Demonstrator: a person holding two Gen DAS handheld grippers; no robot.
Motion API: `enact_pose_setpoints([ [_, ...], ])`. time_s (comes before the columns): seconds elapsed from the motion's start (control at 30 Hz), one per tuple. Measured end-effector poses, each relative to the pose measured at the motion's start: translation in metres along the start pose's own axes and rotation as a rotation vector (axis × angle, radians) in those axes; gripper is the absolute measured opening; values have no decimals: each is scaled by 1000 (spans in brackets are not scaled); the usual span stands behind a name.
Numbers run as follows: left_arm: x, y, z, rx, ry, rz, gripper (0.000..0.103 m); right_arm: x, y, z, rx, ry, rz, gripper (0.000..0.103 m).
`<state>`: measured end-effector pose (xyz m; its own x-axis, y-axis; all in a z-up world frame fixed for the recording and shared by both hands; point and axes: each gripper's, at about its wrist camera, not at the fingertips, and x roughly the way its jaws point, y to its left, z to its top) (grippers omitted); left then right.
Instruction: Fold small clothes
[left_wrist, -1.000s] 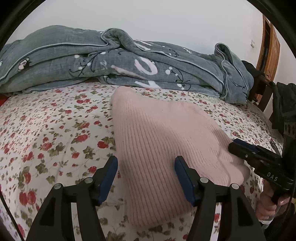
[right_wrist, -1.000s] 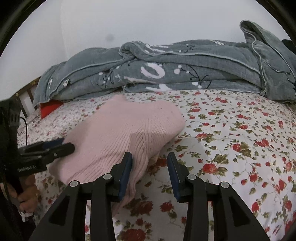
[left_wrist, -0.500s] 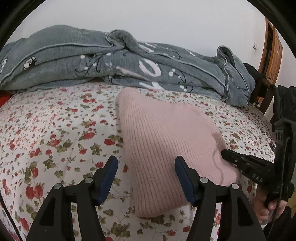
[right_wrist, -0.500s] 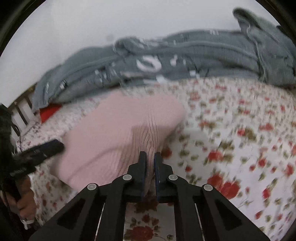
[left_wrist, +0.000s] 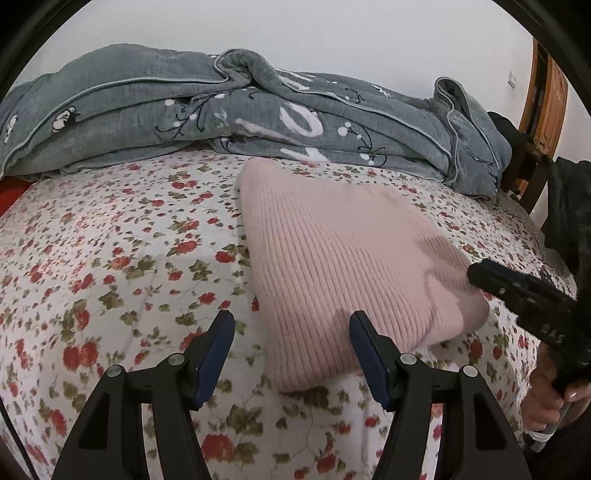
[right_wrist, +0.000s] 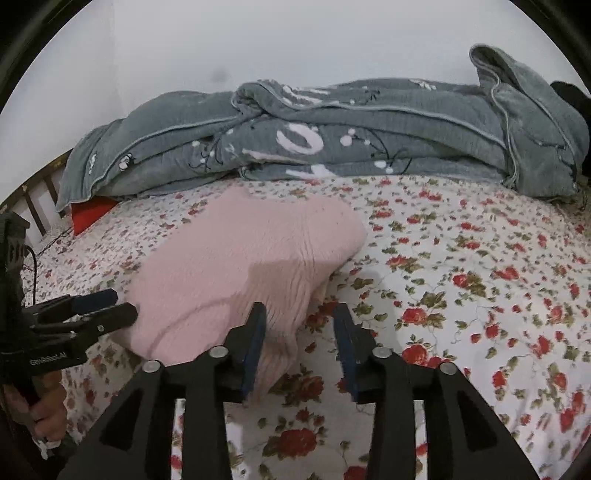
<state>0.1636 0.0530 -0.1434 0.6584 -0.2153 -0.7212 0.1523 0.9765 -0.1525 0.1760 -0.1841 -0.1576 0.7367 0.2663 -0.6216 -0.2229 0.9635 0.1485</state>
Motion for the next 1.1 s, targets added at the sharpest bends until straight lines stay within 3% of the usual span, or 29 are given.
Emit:
enact_pose_setpoints([
  [0.2, -20, -4, -4, -17, -9, 23, 64, -37, 1, -6, 36, 0, -34, 48],
  [0.4, -60, -15, -2, -39, -22, 50, 75, -84, 7, -7, 54, 8, -73, 49],
  [0.5, -86, -27, -1, -30, -42, 72, 82, -103, 17, -5, 48, 20, -90, 60],
  [0.57, -100, -31, 0, -28, -63, 93, 85, -118, 24, -6, 35, 3, -113, 84],
  [0.67, -120, -37, -1, -42, -73, 108, 88, -141, 32, -7, 23, -44, -142, 94],
  [0.83, -148, -50, -6, -14, -101, 172, 93, -166, 34, -5, 36, -55, -148, 100],
  [1.1, -168, -63, -9, 17, -117, 178, 95, -185, 39, -8, 3, -51, -182, 101],
])
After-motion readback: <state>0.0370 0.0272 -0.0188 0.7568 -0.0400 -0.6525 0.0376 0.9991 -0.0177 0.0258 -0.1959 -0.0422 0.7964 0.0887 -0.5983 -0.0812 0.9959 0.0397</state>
